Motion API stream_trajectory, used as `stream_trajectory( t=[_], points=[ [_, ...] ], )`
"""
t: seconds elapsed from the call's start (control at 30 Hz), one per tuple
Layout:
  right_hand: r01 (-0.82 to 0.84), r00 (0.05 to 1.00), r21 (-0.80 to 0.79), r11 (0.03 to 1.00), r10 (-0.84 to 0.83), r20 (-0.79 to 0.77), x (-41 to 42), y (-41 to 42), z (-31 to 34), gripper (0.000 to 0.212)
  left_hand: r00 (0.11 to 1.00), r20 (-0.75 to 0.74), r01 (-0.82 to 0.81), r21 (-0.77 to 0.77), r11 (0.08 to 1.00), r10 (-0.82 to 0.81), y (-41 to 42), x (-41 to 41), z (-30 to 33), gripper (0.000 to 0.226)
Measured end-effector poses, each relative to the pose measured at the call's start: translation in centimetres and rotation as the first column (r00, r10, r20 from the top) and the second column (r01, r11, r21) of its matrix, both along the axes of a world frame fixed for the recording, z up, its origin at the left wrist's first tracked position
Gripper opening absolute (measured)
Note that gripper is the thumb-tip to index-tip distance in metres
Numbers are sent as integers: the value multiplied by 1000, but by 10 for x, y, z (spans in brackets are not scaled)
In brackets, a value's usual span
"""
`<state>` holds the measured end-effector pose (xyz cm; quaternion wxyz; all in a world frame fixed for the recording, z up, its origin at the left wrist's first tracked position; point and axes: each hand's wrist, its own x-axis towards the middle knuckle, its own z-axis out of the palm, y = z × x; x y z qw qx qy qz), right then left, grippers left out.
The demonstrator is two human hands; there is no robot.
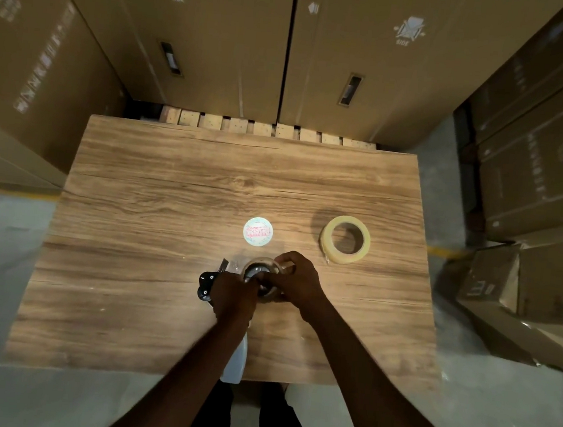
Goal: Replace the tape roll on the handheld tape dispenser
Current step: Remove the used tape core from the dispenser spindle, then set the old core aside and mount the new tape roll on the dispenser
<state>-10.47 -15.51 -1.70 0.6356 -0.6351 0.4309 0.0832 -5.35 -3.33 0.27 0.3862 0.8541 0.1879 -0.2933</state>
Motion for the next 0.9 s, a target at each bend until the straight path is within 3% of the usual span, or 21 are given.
stream_trajectory(
  t=[0.1,0.23,0.37,0.5,0.57,0.67,0.9],
  points=[
    [25,997,142,990,-34,66,-16,-16,12,37,999,47,26,-75,997,-22,2,-4,6,27],
    [253,961,117,960,-263,82,-55,-59,30,28,987,41,161,-218,963,-156,-3,-18,11,51],
    [605,795,-20,796,-603,62,-105,-123,27,28,960,120,274,-201,941,-254,8,-36,6,42],
    [786,615,-97,611,-789,14,-127,-175,0,30,949,142,303,-187,934,-280,19,-46,1,29],
    [795,597,-148,589,-802,17,-129,-192,-15,49,940,151,330,-159,931,-307,22,-48,2,22],
    [739,660,-199,643,-751,27,-120,-199,-26,58,934,165,340,-126,932,-318,24,-51,2,17],
    [601,732,-343,722,-669,-127,-102,-204,-25,45,917,196,368,-85,926,-346,12,-54,5,14]
  ],
)
